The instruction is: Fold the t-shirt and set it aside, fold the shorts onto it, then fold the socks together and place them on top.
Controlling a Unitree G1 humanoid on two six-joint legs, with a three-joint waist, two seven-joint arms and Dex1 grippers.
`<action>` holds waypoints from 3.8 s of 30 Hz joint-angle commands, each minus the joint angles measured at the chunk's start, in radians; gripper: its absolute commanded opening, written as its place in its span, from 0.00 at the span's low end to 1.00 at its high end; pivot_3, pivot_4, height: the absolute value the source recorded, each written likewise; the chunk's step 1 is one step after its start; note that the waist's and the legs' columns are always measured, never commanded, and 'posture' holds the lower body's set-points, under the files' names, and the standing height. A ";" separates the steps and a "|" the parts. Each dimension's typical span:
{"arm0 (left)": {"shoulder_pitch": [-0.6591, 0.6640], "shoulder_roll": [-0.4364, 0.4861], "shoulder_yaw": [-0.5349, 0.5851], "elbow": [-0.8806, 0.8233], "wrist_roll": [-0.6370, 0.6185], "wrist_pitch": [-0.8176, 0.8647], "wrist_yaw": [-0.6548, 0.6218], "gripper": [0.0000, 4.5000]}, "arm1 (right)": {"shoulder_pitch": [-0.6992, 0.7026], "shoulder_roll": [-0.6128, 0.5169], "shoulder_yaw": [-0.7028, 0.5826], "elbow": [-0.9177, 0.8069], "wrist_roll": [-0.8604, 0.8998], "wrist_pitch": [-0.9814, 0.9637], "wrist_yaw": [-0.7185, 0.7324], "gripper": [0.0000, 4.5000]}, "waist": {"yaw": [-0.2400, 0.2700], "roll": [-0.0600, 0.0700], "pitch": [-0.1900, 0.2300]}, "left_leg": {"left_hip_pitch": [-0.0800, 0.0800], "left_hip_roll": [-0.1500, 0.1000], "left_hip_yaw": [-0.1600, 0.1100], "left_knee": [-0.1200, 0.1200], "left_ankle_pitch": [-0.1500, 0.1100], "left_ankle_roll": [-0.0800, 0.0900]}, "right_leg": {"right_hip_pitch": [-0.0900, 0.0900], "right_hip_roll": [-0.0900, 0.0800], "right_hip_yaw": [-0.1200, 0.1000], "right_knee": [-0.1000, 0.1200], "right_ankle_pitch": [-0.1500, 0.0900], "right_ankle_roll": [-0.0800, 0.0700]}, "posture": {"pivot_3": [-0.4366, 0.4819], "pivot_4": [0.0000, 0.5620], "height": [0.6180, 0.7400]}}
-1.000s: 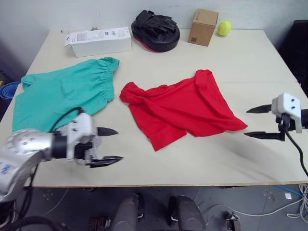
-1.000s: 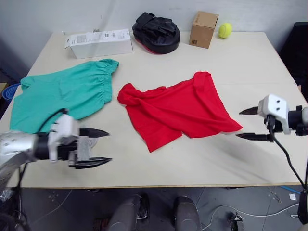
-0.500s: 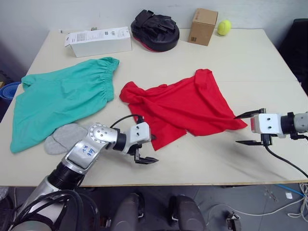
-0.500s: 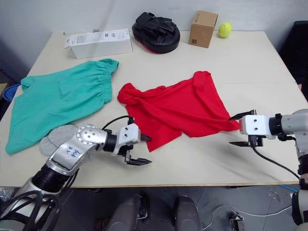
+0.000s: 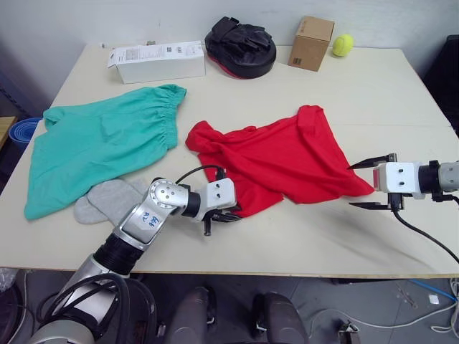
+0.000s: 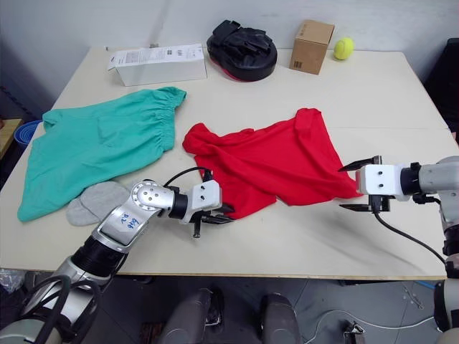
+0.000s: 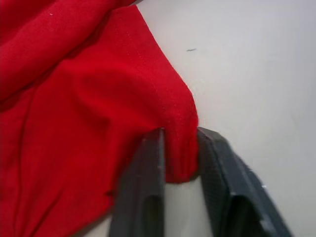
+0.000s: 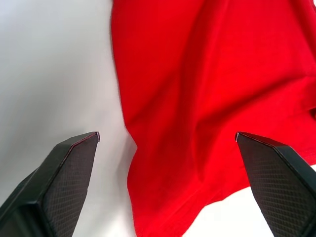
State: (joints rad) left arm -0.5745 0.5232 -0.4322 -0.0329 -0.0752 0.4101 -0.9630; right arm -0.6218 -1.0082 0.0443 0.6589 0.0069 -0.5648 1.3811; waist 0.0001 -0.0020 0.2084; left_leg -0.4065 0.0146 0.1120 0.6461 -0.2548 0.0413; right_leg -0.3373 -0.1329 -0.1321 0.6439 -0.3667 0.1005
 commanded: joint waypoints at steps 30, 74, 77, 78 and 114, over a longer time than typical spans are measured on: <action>0.063 0.083 0.020 -0.107 0.018 0.058 -0.078 0.00 | -0.183 -0.008 0.163 0.396 -0.289 -0.222 -0.267 0.52 | -0.004 0.000 0.000 | 0.000 0.001 0.000 0.001 0.000 0.000 | 0.000 0.000 0.000 0.001 0.000 0.000 | 0.48 0.27 1.00; 0.483 0.561 0.318 -0.423 -0.247 0.032 -0.368 0.00 | 0.762 -0.349 -0.091 -0.550 0.357 0.345 0.146 0.01 | 0.003 0.001 0.000 | 0.000 0.001 0.000 -0.001 -0.004 0.000 | -0.002 -0.002 0.001 -0.001 0.000 -0.001 | 0.48 0.27 1.00; 0.508 0.571 0.331 -0.439 -0.262 0.045 -0.366 0.00 | 0.795 -0.336 -0.125 -0.563 0.350 0.345 0.133 0.01 | 0.002 0.001 0.000 | 0.000 0.001 0.000 -0.001 -0.004 0.000 | -0.002 -0.002 0.001 -0.001 0.000 -0.001 | 0.48 0.27 1.00; 0.517 0.574 0.337 -0.446 -0.269 0.051 -0.367 0.00 | 0.807 -0.334 -0.137 -0.569 0.353 0.350 0.136 0.01 | 0.002 0.001 0.000 | 0.000 0.001 0.000 -0.001 -0.005 0.000 | -0.002 -0.002 0.001 -0.001 0.000 -0.001 | 0.48 0.27 1.00; 0.230 0.629 0.415 -0.257 -0.424 0.181 -0.435 0.00 | 0.672 -0.476 -0.186 -0.600 0.666 0.750 0.233 0.01 | 0.000 0.001 0.001 | -0.002 0.002 0.001 -0.003 -0.007 0.000 | -0.004 -0.001 0.001 -0.005 -0.001 -0.001 | 0.48 0.27 1.00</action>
State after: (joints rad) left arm -0.3106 1.1604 -0.0091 -0.3155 -0.5172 0.5998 -1.4096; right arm 0.0771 -1.4968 -0.1502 0.0344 0.6861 0.1771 1.5479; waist -0.0003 -0.0006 0.2095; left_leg -0.4088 0.0166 0.1133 0.6429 -0.2622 0.0409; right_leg -0.3412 -0.1342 -0.1307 0.6385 -0.3674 0.0993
